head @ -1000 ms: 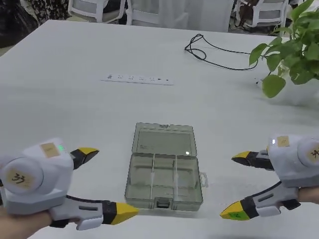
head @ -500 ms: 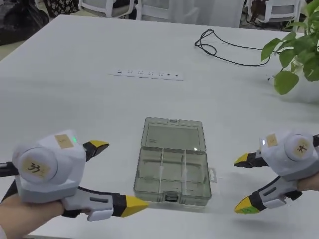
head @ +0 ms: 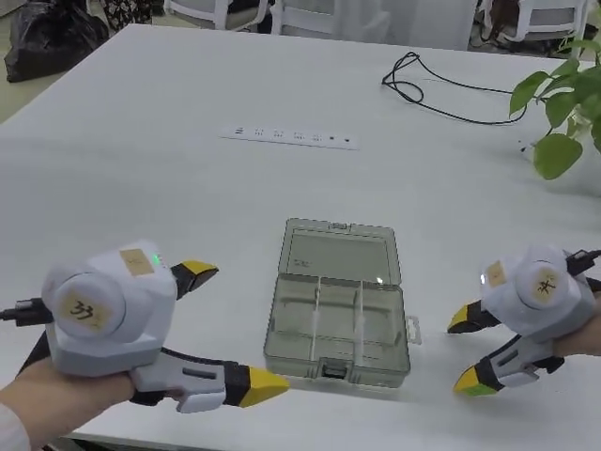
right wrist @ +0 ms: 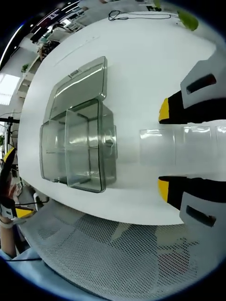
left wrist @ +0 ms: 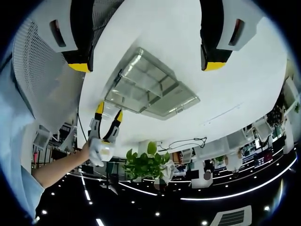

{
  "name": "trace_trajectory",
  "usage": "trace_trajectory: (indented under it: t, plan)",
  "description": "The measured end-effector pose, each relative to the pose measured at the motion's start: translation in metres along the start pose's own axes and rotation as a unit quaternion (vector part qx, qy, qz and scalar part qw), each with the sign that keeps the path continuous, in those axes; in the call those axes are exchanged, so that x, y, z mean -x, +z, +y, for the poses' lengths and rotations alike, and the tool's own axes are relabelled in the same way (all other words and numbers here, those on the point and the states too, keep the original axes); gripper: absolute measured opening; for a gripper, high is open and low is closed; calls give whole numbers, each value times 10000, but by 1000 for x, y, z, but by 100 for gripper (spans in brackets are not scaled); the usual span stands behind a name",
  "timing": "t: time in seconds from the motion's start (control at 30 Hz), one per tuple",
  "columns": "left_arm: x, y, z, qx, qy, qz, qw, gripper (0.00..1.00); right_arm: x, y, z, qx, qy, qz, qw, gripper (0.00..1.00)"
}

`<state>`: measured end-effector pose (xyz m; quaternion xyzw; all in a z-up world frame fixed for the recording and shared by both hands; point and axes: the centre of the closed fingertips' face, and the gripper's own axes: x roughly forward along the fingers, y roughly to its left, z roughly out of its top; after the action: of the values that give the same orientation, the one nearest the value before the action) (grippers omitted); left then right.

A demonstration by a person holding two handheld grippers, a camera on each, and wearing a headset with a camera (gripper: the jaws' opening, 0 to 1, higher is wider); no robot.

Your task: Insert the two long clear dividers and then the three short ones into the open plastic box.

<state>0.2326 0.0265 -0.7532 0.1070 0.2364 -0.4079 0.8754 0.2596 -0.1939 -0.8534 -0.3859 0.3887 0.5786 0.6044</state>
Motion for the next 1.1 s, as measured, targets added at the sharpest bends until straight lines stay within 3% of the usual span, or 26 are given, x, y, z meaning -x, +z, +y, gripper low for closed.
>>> trace_trajectory:
  t: [0.2, 0.4, 0.6, 0.67, 0.83, 0.93, 1.1]
  plan:
    - [0, 0, -1, -9, -26, -1, 10000, 97, -1, -2, -3, -10, 15, 74, 10000, 39]
    - [-1, 1, 0, -7, -37, -3, 10000, 97, -2, 1, 0, 201, 78, 209, 9995, 33]
    - [-2, 2, 2, -22, -69, -4, 10000, 96, -2, 0, -1, 218, 79, 333, 9992, 33]
    - [-2, 1, 3, -58, -72, 22, 10000, 96, -2, 0, -1, 16, 8, 397, 9992, 33]
    - [-5, 1, 4, -54, -118, 16, 9999, 96, -2, 1, 0, 127, -85, 468, 9988, 32]
    - [-7, 2, 3, -67, -144, -1, 9999, 96, 0, 0, -2, 221, -291, 475, 9982, 32]
    - [-9, 4, 2, -28, -194, -54, 9998, 95, 9, 3, -5, 101, -496, 337, 9981, 32]
